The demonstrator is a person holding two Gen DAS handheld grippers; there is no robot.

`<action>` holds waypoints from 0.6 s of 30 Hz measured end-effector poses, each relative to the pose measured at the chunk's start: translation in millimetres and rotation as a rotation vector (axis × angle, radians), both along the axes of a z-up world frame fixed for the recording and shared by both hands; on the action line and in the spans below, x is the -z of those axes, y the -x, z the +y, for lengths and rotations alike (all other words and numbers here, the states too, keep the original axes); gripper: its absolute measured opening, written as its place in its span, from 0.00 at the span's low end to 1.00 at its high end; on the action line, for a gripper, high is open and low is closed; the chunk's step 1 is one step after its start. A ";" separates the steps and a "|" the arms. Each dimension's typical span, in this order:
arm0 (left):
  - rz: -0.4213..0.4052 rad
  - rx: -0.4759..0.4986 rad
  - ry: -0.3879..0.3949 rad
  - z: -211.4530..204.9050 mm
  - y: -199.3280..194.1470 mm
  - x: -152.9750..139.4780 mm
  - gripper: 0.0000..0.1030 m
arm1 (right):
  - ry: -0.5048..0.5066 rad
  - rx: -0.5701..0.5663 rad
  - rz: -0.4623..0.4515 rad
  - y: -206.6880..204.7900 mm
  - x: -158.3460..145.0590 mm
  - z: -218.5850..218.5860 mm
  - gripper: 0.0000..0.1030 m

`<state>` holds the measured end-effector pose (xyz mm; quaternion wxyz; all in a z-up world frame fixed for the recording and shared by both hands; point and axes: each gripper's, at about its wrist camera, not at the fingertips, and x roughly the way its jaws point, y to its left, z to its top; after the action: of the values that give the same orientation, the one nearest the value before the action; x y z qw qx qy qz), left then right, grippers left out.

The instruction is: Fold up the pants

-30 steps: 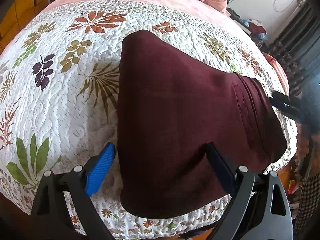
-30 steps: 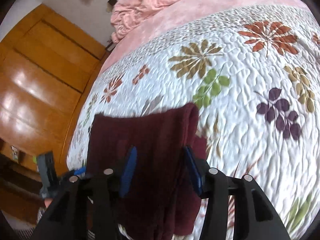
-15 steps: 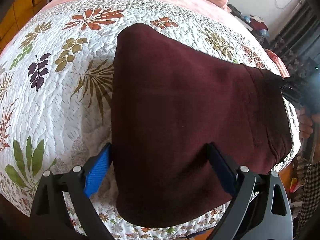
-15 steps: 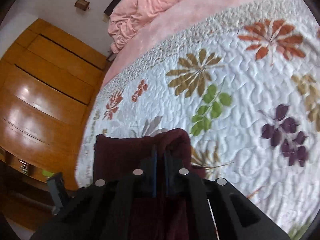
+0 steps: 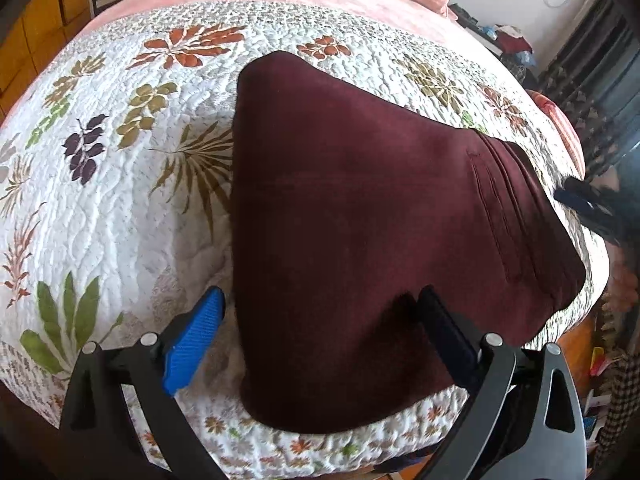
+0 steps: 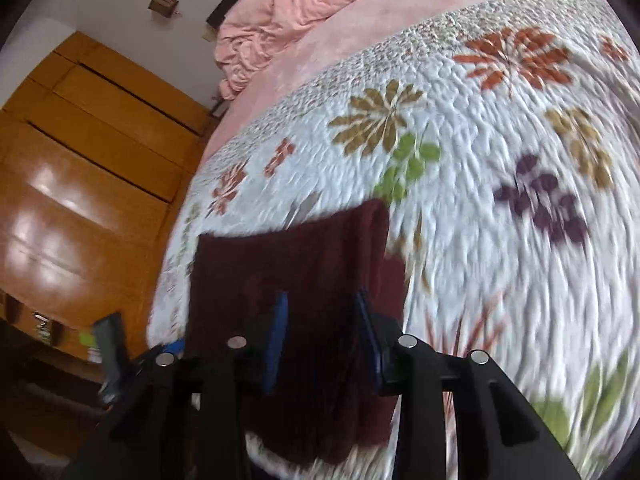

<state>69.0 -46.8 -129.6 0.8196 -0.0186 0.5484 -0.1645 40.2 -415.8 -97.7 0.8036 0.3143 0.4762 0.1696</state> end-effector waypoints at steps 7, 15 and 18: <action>0.020 -0.040 0.054 9.9 8.6 8.2 0.94 | -0.039 -0.026 0.040 63.0 6.7 20.5 0.54; 0.051 -0.065 0.096 11.8 9.1 12.0 0.94 | -0.037 -0.033 0.048 57.4 19.2 45.0 0.57; 0.066 -0.078 0.117 12.1 9.9 14.9 0.94 | 0.027 -0.033 0.041 53.6 20.8 51.4 0.39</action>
<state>59.2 -34.7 -144.5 0.8045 -0.0931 0.5633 -0.1638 -13.4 -364.4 -118.5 0.7950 0.2988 0.4999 0.1699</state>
